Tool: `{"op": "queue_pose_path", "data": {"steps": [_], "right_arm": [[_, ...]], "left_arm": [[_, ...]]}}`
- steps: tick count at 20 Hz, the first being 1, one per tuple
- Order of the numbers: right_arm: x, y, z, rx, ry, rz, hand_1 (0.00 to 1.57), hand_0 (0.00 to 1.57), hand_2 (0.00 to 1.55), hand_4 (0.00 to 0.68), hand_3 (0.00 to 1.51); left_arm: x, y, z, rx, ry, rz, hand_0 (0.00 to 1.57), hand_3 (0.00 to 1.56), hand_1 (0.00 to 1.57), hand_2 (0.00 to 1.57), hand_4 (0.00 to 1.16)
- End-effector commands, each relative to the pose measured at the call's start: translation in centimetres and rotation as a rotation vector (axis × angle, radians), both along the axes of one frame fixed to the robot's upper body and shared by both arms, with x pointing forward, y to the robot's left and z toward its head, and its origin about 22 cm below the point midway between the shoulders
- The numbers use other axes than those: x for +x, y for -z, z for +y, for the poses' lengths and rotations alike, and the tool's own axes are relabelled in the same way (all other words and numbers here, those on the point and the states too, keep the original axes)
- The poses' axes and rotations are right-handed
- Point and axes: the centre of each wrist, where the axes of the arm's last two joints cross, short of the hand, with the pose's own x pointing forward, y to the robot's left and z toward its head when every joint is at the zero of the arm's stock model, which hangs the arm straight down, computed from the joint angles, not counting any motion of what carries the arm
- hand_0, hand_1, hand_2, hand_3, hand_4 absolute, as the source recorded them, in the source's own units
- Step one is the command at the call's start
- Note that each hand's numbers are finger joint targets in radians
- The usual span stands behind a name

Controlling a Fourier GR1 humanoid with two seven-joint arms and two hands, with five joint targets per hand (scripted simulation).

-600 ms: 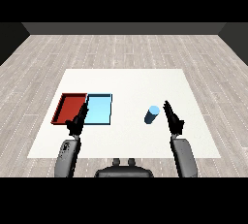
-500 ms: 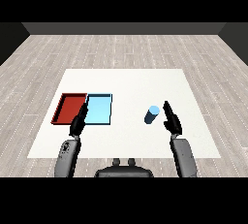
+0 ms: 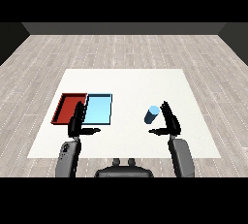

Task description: Pick the blue can and put it in the blue box

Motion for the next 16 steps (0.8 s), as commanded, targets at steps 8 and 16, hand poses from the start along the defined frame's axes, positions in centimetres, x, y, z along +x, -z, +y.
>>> {"op": "queue_pose_path", "data": {"steps": [8,16], "right_arm": [[2.2,1.8,-0.6,0.053,-0.037,-0.061,0.0,0.0,0.0,0.0,0.0],[0.8,1.3,0.0,0.025,-0.038,-0.047,0.0,0.0,0.0,0.0,0.0]], "left_arm": [[-2.0,2.6,0.8,-0.015,-0.019,-0.101,0.0,0.0,0.0,0.0,0.0],[-0.6,0.0,0.3,0.001,0.002,-0.112,0.0,0.0,0.0,0.0,0.0]]}}
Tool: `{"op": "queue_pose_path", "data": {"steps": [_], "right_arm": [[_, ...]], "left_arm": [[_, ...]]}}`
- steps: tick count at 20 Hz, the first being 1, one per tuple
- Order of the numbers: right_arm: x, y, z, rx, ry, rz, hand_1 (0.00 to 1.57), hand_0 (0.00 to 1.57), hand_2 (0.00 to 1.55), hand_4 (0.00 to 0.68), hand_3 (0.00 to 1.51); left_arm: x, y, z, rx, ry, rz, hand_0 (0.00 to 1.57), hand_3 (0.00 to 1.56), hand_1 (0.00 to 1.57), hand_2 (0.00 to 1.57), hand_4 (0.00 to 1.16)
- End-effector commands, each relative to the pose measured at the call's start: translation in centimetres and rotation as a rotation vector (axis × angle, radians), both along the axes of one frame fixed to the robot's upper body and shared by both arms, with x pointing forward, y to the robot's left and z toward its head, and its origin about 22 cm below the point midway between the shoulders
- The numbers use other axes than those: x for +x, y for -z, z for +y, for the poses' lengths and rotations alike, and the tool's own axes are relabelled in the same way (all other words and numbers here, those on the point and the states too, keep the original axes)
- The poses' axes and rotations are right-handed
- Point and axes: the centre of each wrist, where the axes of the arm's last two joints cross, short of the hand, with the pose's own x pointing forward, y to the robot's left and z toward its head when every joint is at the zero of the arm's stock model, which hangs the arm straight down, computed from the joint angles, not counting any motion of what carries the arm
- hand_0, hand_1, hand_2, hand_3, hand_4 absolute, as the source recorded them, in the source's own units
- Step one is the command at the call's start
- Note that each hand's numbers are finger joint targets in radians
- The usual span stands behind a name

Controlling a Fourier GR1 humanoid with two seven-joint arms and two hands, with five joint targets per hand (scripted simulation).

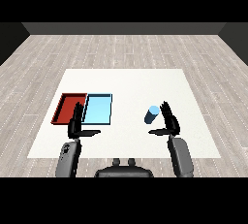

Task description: Pick the blue can and put it in the blue box

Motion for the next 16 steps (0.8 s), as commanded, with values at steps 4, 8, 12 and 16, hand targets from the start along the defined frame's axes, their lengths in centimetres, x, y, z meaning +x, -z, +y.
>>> {"op": "queue_pose_path", "data": {"steps": [4,8,12,16], "right_arm": [[0.8,0.8,-1.5,-0.006,0.027,0.007,0.0,0.0,0.0,0.0,0.0],[1.6,-0.7,-2.1,0.02,0.003,0.04,0.0,0.0,0.0,0.0,0.0],[2.0,3.2,-1.6,0.019,0.051,0.095,0.0,0.0,0.0,0.0,0.0],[3.5,2.6,-0.2,0.04,0.057,0.146,0.0,0.0,0.0,0.0,0.0]], "left_arm": [[-1.2,-0.5,-0.7,-0.004,-0.027,0.0,0.0,0.0,0.0,0.0,0.0],[-0.7,0.1,0.7,0.006,-0.014,-0.01,0.0,0.0,0.0,0.0,0.0],[-1.4,0.5,-0.2,0.014,-0.004,0.009,0.0,0.0,0.0,0.0,0.0],[-0.3,0.7,0.3,0.001,0.007,0.002,0.0,0.0,0.0,0.0,0.0]]}}
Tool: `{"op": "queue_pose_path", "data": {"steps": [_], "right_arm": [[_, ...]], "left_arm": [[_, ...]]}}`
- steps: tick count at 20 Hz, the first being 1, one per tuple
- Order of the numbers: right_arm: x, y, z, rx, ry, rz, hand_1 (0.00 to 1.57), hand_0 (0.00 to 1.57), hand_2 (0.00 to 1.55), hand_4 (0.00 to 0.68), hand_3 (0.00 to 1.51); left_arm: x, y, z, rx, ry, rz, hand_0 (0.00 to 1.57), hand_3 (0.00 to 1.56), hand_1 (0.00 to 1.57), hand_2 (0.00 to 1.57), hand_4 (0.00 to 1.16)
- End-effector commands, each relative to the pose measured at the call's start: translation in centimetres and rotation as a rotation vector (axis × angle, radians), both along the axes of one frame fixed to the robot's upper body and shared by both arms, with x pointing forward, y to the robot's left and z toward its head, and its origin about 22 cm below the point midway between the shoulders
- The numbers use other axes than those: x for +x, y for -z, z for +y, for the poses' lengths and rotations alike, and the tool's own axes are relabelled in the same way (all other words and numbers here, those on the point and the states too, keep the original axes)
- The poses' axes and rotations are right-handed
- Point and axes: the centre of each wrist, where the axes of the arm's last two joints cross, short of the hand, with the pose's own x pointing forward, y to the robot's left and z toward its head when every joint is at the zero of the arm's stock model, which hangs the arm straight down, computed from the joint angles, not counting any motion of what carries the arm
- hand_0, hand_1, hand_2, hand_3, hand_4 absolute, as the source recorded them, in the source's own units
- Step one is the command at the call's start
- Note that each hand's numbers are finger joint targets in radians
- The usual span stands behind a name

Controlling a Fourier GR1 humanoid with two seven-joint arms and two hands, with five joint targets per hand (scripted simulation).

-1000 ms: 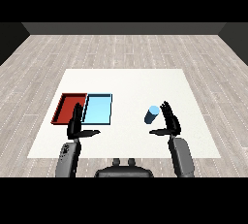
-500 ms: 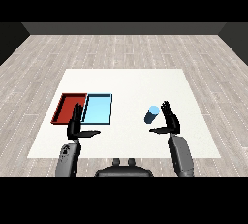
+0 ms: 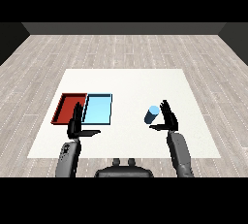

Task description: Pick the blue can and put it in the blue box

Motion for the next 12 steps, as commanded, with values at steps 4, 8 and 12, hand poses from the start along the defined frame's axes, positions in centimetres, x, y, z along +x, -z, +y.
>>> {"op": "queue_pose_path", "data": {"steps": [4,8,12], "right_arm": [[0.9,2.5,0.4,-0.016,0.039,0.033,0.0,0.0,0.0,0.0,0.0],[1.0,-0.1,-2.2,0.004,0.044,0.064,0.0,0.0,0.0,0.0,0.0],[1.9,3.3,-0.3,0.05,0.042,0.072,0.0,0.0,0.0,0.0,0.0]], "left_arm": [[-0.9,-1.6,0.8,0.007,-0.012,-0.006,0.0,0.0,0.0,0.0,0.0],[0.2,0.5,0.8,0.027,-0.025,0.017,0.0,0.0,0.0,0.0,0.0],[-2.1,1.3,0.4,0.01,-0.027,-0.019,0.0,0.0,0.0,0.0,0.0]]}}
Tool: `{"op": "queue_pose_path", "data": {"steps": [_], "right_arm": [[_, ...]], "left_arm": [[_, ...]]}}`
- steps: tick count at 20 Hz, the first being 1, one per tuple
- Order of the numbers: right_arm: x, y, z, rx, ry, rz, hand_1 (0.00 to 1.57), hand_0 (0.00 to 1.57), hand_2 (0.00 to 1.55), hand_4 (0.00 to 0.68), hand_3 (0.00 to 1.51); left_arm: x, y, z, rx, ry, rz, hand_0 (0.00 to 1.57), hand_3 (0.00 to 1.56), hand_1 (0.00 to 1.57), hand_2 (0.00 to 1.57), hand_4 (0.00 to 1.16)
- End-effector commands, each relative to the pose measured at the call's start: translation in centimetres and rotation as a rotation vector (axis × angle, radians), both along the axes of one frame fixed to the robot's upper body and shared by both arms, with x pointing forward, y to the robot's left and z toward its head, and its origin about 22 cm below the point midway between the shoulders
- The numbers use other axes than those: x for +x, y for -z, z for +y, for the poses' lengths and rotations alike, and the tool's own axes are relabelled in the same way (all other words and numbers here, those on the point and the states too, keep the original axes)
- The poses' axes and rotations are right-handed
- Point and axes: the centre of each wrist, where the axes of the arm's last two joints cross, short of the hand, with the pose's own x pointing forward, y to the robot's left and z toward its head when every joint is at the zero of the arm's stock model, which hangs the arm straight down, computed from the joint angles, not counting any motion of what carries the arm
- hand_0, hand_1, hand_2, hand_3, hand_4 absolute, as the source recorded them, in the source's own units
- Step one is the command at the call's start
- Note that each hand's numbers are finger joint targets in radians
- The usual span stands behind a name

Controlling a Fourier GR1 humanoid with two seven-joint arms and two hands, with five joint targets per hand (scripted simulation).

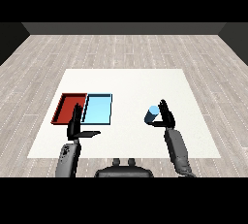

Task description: Pick the blue can and put it in the blue box

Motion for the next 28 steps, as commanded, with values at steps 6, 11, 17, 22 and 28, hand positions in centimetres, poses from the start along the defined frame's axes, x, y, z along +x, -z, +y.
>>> {"op": "queue_pose_path", "data": {"steps": [6,11,17,22,28], "right_arm": [[1.3,1.2,2.2,0.063,0.008,0.043,0.0,0.0,0.0,0.0,0.0],[1.7,1.1,2.5,0.063,0.021,0.063,0.0,0.0,0.0,0.0,0.0],[1.8,2.2,1.5,0.078,-0.01,0.072,0.0,0.0,0.0,0.0,0.0],[3.2,2.2,1.7,0.11,0.0,0.072,0.0,0.0,0.0,0.0,0.0],[3.4,1.0,3.2,0.06,0.0,0.087,0.0,0.0,0.0,0.0,0.0]], "left_arm": [[2.0,-1.8,-0.6,0.021,-0.004,-0.006,0.0,0.0,0.0,0.0,0.0],[-1.5,-0.3,-0.2,0.014,-0.007,-0.018,0.0,0.0,0.0,0.0,0.0],[0.1,-0.6,1.0,0.023,-0.007,-0.009,0.0,0.0,0.0,0.0,0.0],[1.4,-0.3,0.2,0.024,-0.028,-0.014,0.0,0.0,0.0,0.0,0.0],[-1.0,-0.5,0.3,0.005,0.003,-0.015,0.0,0.0,0.0,0.0,0.0]]}}
